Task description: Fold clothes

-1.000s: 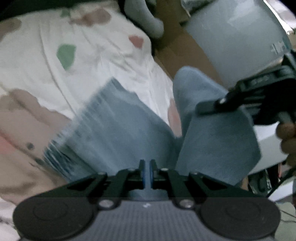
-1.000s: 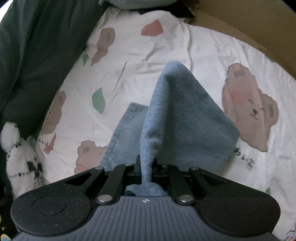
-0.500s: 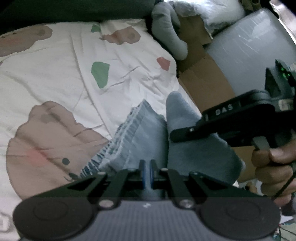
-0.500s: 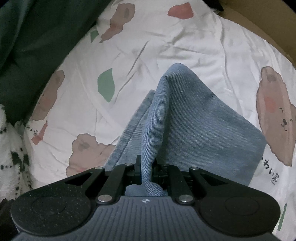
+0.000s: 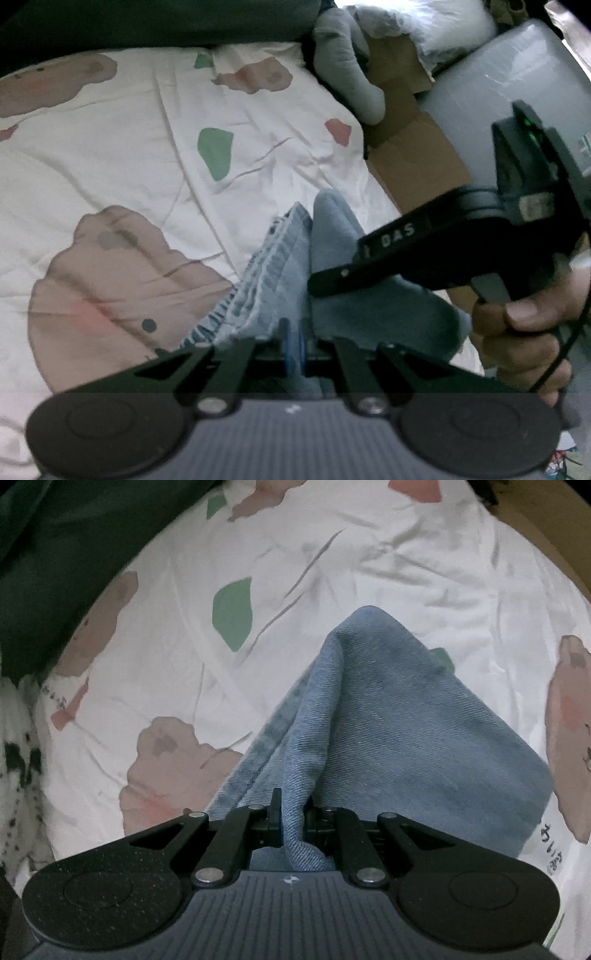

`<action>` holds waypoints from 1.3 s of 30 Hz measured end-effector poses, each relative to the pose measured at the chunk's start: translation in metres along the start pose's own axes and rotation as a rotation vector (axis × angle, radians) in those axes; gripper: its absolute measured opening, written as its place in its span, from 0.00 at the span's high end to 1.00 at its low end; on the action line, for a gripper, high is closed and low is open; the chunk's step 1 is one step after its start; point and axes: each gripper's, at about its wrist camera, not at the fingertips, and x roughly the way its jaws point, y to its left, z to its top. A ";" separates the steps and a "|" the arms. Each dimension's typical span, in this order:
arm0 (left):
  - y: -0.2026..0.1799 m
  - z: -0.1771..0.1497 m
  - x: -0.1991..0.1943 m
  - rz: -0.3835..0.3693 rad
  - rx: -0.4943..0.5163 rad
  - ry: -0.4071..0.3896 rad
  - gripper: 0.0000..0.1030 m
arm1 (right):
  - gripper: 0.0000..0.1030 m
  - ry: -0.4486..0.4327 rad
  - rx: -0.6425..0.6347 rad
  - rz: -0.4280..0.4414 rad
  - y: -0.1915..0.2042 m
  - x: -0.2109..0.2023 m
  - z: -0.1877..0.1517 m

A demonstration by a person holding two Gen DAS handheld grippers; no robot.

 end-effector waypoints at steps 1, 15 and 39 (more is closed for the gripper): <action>0.001 0.000 -0.001 0.003 0.000 0.000 0.97 | 0.88 0.006 0.002 0.005 0.000 0.002 0.001; -0.004 0.000 -0.012 0.021 -0.005 -0.055 0.70 | 0.62 -0.054 0.112 0.190 -0.014 -0.065 0.027; -0.062 -0.027 -0.002 -0.062 0.158 0.006 0.29 | 0.62 -0.168 0.137 0.156 -0.181 -0.059 -0.045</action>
